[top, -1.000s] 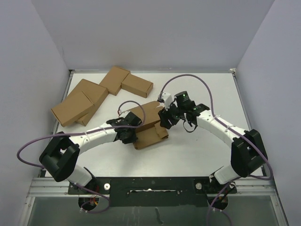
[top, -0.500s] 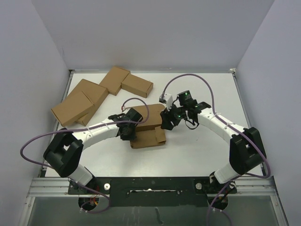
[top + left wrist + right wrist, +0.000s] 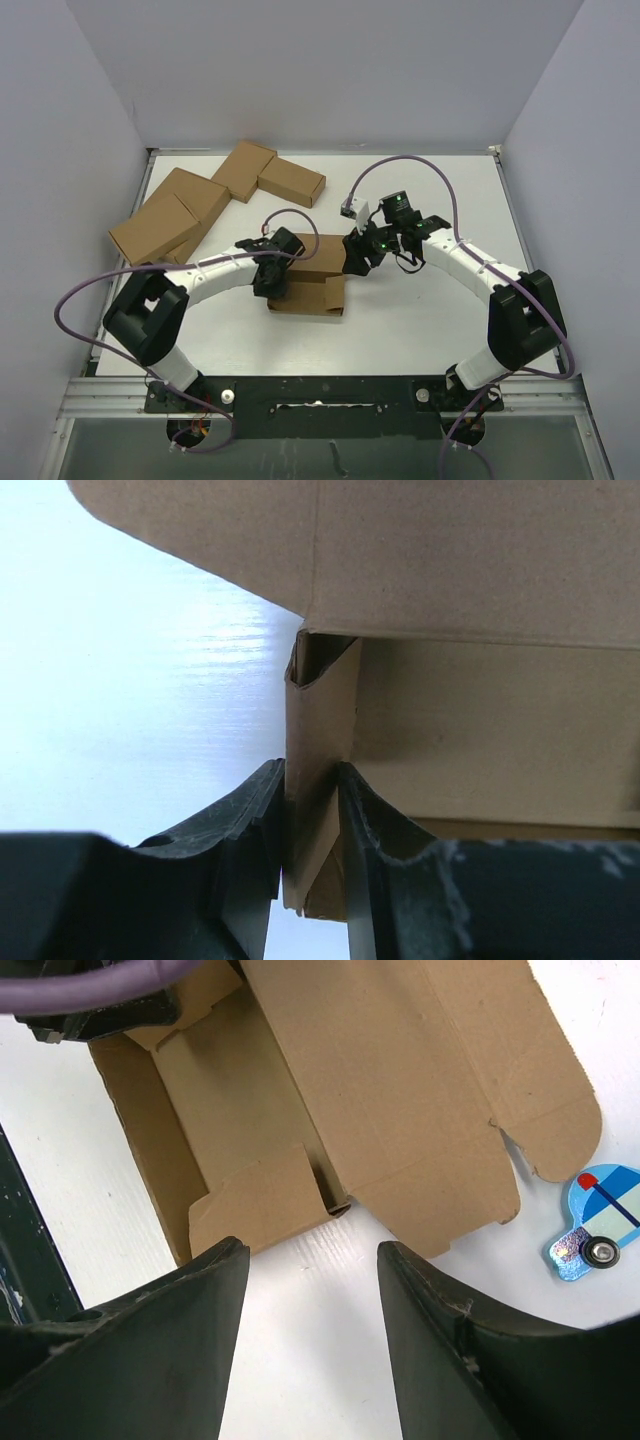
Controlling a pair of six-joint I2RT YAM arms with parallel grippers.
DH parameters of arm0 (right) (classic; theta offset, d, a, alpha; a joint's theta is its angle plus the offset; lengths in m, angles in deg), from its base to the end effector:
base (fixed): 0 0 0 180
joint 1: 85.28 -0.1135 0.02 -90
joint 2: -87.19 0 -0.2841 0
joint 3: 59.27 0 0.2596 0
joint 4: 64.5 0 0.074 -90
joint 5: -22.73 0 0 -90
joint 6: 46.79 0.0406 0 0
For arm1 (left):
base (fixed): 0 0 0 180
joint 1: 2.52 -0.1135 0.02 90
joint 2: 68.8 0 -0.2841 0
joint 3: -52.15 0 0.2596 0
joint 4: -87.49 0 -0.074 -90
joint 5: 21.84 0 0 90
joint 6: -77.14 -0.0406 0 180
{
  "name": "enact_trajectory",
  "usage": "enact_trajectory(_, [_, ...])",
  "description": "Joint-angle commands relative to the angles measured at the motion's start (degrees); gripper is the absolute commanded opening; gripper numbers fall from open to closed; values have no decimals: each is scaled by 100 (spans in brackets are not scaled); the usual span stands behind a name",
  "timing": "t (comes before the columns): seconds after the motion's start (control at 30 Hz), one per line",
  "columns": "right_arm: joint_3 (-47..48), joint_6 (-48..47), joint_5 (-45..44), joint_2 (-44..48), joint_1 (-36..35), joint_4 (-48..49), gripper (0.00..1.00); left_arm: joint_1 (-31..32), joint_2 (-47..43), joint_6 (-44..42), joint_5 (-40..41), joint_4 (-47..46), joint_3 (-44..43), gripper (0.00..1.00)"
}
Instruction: Fold the paper box
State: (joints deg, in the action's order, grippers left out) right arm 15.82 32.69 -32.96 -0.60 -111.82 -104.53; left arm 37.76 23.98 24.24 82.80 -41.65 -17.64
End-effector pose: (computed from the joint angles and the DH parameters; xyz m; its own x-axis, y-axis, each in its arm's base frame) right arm 0.2827 0.1668 0.2547 -0.5768 -0.4567 -0.6773 -0.7931 0.5117 0.3305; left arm 0.2388 -0.1889 0.1871 -0.9294 0.0226 -0.3683 0.0141 0.9996 0.0258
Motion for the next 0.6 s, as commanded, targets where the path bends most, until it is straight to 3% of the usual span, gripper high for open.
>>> enact_trajectory(0.0, [181,-30,180,76,44,84,55,-33,212,-211,196,232,-319,18])
enact_trajectory(0.07, [181,-29,182,82,39,84,55,-37,316,-277,287,411,-370,0])
enact_trajectory(0.4, [194,-61,173,8,43,54,55,117,500,-307,778,867,-667,0])
enact_trajectory(0.57, [199,-81,220,-32,42,31,56,113,254,-237,678,858,-833,28])
